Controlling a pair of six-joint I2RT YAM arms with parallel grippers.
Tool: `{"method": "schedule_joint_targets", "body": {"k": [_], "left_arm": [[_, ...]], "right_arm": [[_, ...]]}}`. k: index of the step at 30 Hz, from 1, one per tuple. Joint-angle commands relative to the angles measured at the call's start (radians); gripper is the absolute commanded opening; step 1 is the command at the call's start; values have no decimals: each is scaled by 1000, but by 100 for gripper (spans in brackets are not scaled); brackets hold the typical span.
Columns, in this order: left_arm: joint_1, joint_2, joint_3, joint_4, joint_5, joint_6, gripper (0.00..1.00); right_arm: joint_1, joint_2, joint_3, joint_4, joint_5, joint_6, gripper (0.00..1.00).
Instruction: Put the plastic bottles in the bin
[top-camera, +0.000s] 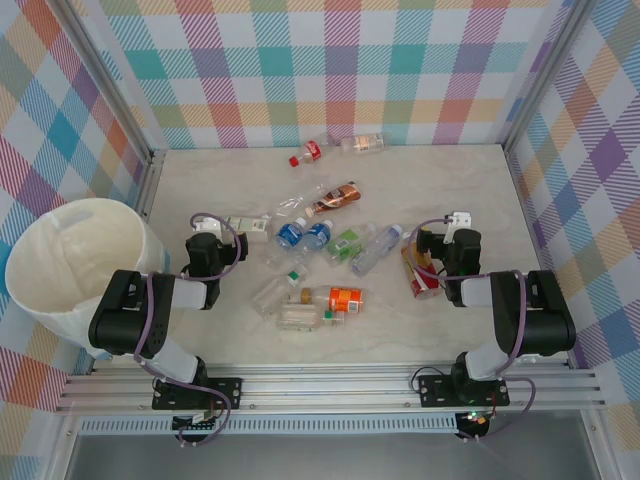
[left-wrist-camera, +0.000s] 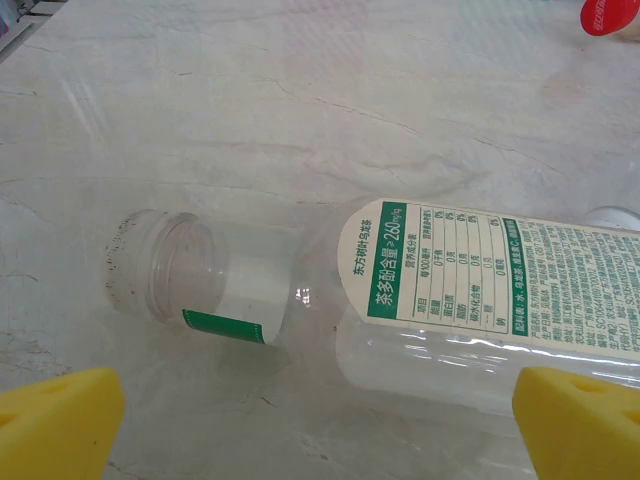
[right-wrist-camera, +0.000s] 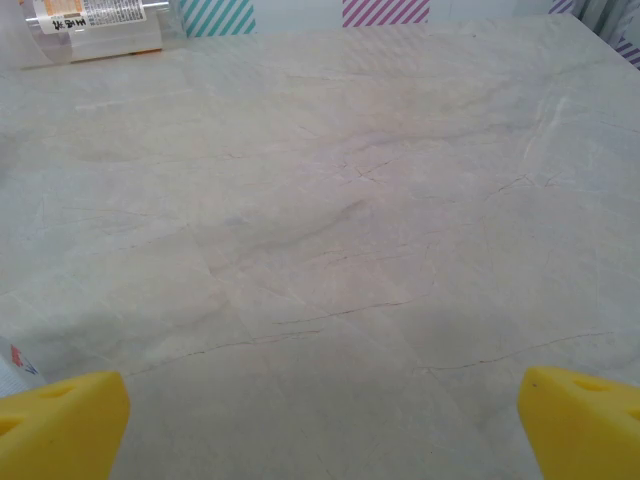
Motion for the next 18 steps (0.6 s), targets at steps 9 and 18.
{"method": "schedule_joint_targets", "body": {"k": [9, 18], "left_arm": [[12, -3, -7, 37, 8, 6, 100], [20, -3, -3, 31, 26, 6, 100]], "right_arm": [[-4, -6, -5, 40, -9, 15, 100], [-9, -6, -3, 34, -19, 18, 100]]}}
